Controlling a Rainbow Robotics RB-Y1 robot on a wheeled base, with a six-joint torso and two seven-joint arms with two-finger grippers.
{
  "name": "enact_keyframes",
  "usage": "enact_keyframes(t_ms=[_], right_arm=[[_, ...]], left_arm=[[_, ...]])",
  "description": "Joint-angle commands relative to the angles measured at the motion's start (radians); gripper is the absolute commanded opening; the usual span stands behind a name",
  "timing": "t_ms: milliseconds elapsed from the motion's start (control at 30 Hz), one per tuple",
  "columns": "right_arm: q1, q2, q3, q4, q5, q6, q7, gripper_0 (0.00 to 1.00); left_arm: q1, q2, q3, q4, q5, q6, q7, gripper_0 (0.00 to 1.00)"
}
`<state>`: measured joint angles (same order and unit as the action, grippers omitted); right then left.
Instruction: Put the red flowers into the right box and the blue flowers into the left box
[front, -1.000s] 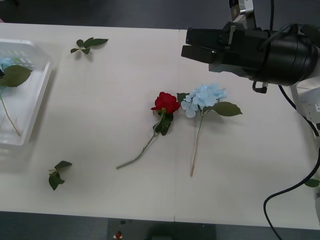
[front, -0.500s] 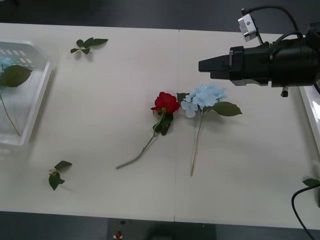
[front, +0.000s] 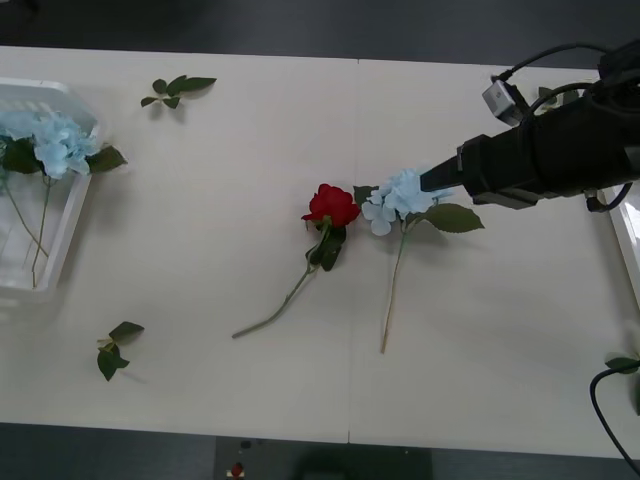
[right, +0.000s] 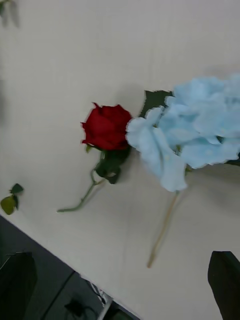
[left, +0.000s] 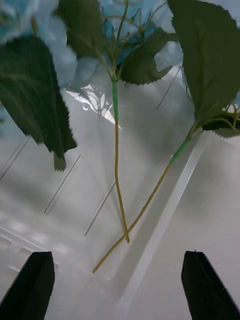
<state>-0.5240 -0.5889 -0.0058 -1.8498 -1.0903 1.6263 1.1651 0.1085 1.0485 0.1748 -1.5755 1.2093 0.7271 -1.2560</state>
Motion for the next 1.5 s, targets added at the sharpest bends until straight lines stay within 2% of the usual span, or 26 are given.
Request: enact_keyframes(t_ms=[33,233,333,400,467,633,867,967,1267,1500], right_arm=[[-0.022,-0.035,0.098,-0.045,0.107,0.024,-0.125,1.00],[-0.022,-0.038,0.224,-0.043,0.257,0.015,-0.145,1.00],[-0.022,-0.038,0.280,-0.031,0.316,0.003,-0.150,1.00],[-0.022,-0.038,0.323,-0.019,0.363,-0.014,-0.153,1.00],[-0.022,-0.037,0.348,-0.002,0.388,-0.031,-0.156,1.00],[-0.022,-0.015,0.409,0.053,0.446,-0.102,-0.163,1.00],[-0.022,0.034,0.440,0.130,0.501,-0.172,-0.163,1.00],[-0.022,0.055,0.452,0.165,0.520,-0.209,-0.162,1.00],[-0.022,0.095,0.503,0.228,0.570,-0.292,-0.177,1.00],[-0.022,0.109,0.552,0.277,0.607,-0.355,-0.200,1.00]], left_arm=[[0.022,0.056,0.032,-0.014,0.029,-0.028,-0.031,0.78],[0.033,0.056,0.094,-0.038,0.159,-0.025,-0.040,0.79],[0.031,0.057,0.150,-0.070,0.279,0.026,-0.045,0.79],[0.030,0.062,0.195,-0.130,0.311,0.098,-0.036,0.87],[0.031,0.062,0.212,-0.193,0.300,0.133,-0.025,0.99],[0.023,0.062,0.200,-0.365,0.197,0.138,0.104,1.00],[-0.043,0.038,0.054,-0.537,-0.011,0.138,0.217,1.00],[-0.110,-0.002,-0.063,-0.577,-0.120,0.136,0.228,1.00],[-0.305,-0.170,-0.380,-0.557,-0.387,0.140,0.228,1.00],[-0.451,-0.335,-0.647,-0.523,-0.797,0.325,0.271,1.00]])
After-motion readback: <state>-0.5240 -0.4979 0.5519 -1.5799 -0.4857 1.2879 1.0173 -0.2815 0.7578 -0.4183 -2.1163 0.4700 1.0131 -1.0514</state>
